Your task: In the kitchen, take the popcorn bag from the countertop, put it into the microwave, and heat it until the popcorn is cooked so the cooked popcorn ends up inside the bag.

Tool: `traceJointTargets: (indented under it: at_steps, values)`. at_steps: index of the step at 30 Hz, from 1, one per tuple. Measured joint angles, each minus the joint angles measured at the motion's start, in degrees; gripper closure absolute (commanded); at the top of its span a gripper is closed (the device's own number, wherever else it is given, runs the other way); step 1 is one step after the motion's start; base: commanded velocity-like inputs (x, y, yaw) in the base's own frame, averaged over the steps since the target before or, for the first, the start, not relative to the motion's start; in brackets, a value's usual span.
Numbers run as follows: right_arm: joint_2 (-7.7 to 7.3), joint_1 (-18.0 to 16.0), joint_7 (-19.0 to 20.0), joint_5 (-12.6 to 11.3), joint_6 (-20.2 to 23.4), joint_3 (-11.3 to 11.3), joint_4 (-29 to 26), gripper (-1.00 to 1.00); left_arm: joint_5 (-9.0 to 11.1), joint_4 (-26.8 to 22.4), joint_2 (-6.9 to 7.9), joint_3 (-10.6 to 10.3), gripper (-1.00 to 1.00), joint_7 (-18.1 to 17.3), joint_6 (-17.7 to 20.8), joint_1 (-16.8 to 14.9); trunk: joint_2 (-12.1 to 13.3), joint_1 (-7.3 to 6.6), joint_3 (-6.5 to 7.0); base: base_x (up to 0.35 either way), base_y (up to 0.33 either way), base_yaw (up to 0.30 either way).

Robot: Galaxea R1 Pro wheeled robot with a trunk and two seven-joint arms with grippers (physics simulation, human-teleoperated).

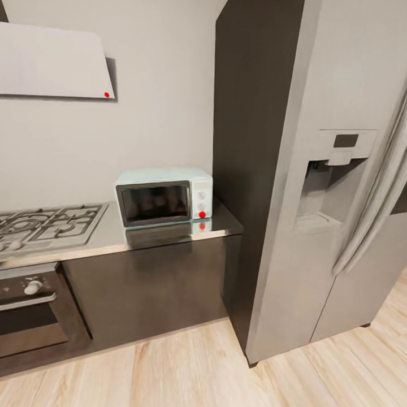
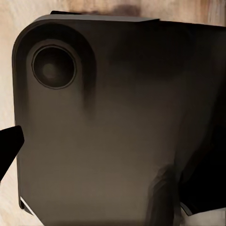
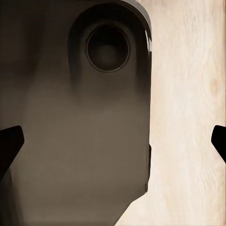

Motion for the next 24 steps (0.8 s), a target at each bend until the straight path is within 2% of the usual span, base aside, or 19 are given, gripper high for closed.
traceJointTargets:
  at_steps: [6,10,24]
  values:
    - [0.00,0.00,0.00,0.00,-0.04,0.00,0.00,-1.00,0.00,0.00,0.06,0.00,-1.00,0.03,0.00,0.01,0.00,0.00,0.00,0.325,-0.102,0.008]
    - [-0.01,0.00,0.00,0.00,-0.07,0.00,-0.01,-1.00,0.00,0.01,0.03,0.00,-1.00,0.00,-0.01,0.03,0.00,0.00,0.00,0.299,-0.124,0.191]
    - [-0.03,0.00,0.00,0.00,-0.07,0.00,-0.01,-1.00,0.00,0.01,-0.03,0.00,-1.00,0.00,-0.11,0.03,0.01,0.03,0.00,0.024,-0.012,0.266]
